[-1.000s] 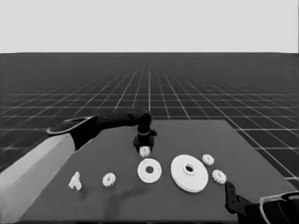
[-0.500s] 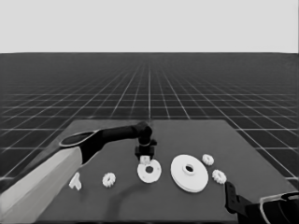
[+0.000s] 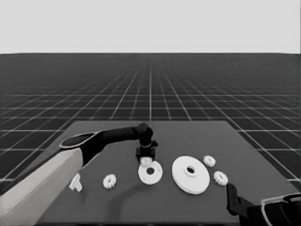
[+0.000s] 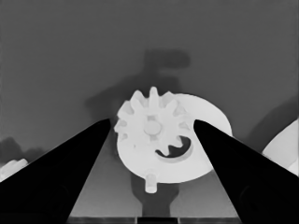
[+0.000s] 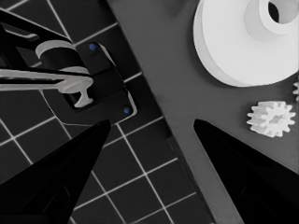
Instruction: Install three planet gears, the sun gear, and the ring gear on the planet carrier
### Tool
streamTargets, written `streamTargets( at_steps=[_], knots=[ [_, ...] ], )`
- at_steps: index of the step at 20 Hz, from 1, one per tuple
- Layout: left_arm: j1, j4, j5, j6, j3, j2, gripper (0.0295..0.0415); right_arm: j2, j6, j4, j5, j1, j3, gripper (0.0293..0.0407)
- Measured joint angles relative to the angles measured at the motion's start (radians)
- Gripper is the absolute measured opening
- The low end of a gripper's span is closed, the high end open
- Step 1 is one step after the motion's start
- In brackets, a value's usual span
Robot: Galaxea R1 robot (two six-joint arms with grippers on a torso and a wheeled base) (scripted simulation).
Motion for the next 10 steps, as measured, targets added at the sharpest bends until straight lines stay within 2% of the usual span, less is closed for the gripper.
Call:
streamTargets(
  at_steps=[2,5,10],
  knots=[
    [0.000,0.000,0.000,0.000,0.000,0.000,0.0385,0.000,0.000,0.000,0.000,0.000,0.000,0.0385],
    [-0.113,-0.096,0.062,-0.061,0.110,-0.036,0.0385,0.000,0.000,0.000,0.000,0.000,0.000,0.0385],
    [-0.142,-0.124,0.072,-0.066,0.120,-0.039,0.0385,0.000,0.000,0.000,0.000,0.000,0.000,0.0385]
  ],
)
